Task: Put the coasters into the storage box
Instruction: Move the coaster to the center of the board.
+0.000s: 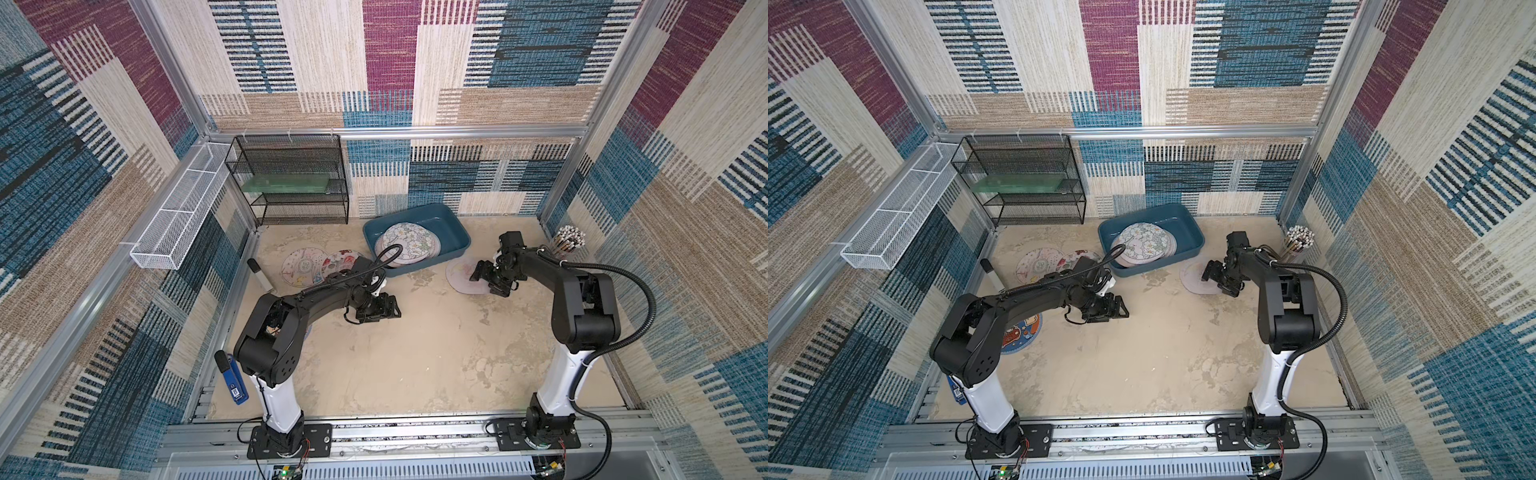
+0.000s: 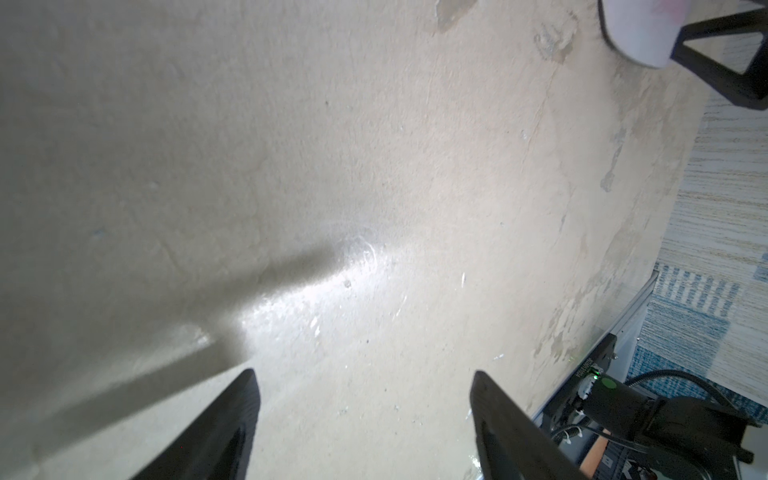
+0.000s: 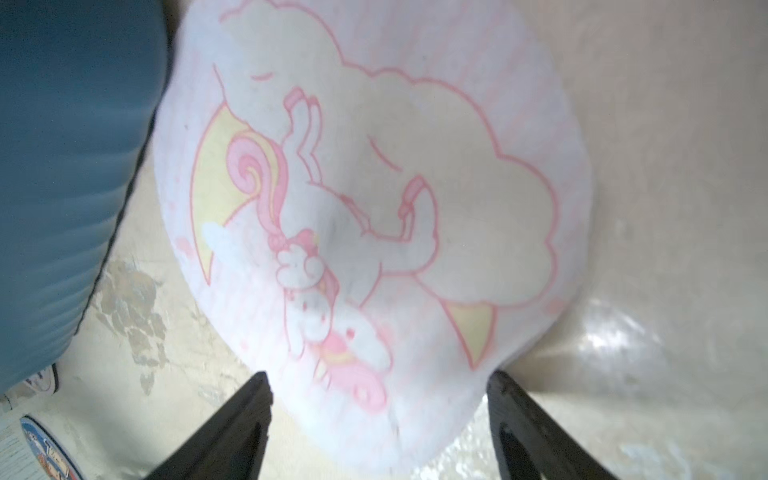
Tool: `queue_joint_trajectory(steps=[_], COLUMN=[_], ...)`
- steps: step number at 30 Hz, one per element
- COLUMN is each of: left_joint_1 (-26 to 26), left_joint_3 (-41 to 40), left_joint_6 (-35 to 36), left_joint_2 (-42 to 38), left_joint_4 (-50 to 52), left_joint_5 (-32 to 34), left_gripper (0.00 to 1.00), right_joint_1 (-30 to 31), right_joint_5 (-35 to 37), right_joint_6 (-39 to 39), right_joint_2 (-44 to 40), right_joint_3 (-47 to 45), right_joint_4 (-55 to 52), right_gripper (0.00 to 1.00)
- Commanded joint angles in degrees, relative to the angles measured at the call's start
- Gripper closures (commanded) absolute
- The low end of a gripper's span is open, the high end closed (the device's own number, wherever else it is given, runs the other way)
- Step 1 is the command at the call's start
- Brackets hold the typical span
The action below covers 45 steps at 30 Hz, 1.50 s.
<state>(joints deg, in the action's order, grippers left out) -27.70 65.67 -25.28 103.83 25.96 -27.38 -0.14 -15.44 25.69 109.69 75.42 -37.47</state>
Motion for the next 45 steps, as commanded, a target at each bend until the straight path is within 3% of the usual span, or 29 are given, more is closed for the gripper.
queue_joint_trajectory(steps=[1, 6, 14, 21, 31, 37, 45], left_joint_1=[0.11, 0.04, 0.04, 0.02, 0.02, 0.03, 0.11], left_joint_3=[0.33, 0.93, 1.17, 0.6, 1.01, 1.4, 1.21], left_joint_6=[1.63, 1.9, 2.34, 2.08, 1.94, 2.18, 2.1], left_joint_2=[0.12, 0.65, 0.19, -0.46, 0.47, 0.86, 0.94], left_joint_4=[-0.98, -0.94, -0.02, -0.27, -1.04, -1.08, -1.68], left_joint_5=[-1.17, -1.64, -1.39, -1.18, -1.79, -2.04, -1.82], left_gripper=[0.21, 0.21, 0.21, 0.21, 0.21, 0.21, 0.21], right_joint_1=[-0.96, -2.35, -2.85, -3.26, 1.44, 6.18, 16.83], right_joint_5=[5.78, 10.13, 10.99, 3.37, -5.22, -6.91, -9.68], right_joint_6=[0.32, -2.49, -5.99, -12.03, -20.31, -19.39, -16.35], right_joint_2=[-1.88, 0.69, 12.63, 18.03, 12.58, 6.49, 0.63], right_joint_3=[0.17, 4.16, 16.14, 20.83, 9.34, 1.46, -3.84], right_joint_4=[-1.19, 2.62, 5.26, 3.25, -0.38, -1.83, -5.0], right_gripper=[0.14, 0.14, 0.14, 0.15, 0.17, 0.18, 0.19])
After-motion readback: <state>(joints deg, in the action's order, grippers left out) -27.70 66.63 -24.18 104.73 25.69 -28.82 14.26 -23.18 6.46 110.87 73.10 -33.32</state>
